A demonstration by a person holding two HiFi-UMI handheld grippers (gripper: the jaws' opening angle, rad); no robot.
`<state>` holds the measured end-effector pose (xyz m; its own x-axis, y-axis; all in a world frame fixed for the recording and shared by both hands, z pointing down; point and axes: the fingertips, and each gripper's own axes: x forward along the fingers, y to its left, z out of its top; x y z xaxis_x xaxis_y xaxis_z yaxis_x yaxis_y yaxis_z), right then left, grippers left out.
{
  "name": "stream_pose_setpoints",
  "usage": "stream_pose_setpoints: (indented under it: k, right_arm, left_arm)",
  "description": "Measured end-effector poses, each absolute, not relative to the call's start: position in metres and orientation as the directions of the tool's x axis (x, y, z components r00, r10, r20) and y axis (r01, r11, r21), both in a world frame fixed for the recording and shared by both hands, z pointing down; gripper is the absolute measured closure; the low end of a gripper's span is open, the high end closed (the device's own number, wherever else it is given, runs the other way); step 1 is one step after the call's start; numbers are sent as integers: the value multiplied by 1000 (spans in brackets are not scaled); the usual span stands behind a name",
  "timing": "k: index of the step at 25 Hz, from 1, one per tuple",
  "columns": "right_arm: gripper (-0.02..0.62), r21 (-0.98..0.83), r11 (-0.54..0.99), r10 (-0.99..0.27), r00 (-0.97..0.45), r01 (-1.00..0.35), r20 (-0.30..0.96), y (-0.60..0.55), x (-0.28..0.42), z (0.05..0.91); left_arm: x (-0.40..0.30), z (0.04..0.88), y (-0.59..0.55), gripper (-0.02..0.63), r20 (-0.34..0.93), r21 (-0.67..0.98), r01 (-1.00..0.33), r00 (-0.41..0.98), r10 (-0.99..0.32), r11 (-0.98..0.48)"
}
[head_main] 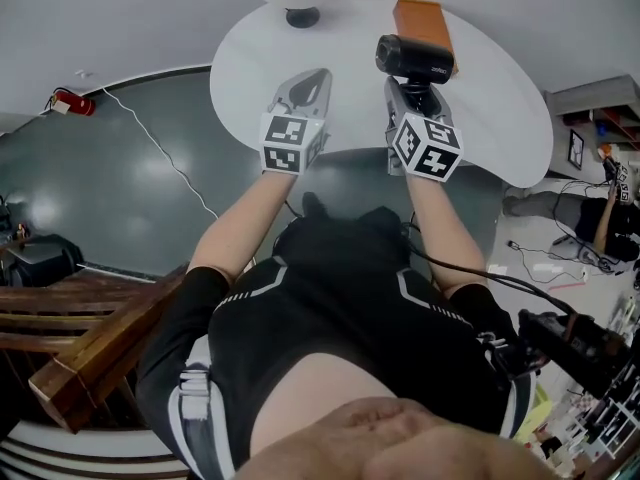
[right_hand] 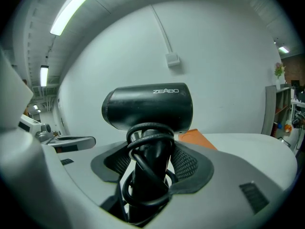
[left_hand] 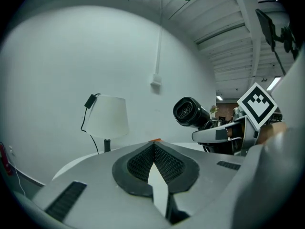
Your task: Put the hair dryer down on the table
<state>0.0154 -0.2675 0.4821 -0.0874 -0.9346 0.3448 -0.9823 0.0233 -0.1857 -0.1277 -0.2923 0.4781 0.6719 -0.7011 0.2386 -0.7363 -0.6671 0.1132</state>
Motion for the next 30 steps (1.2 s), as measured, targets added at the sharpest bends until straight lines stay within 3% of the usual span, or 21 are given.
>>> stream_pose_setpoints:
  k: [30]
  right_arm:
    - [322, -225, -31, -745, -128, -974, 655, -447, 29, 638]
  left_arm:
    - [-100, 585, -430, 574, 447, 173, -797, 588, -675, -579]
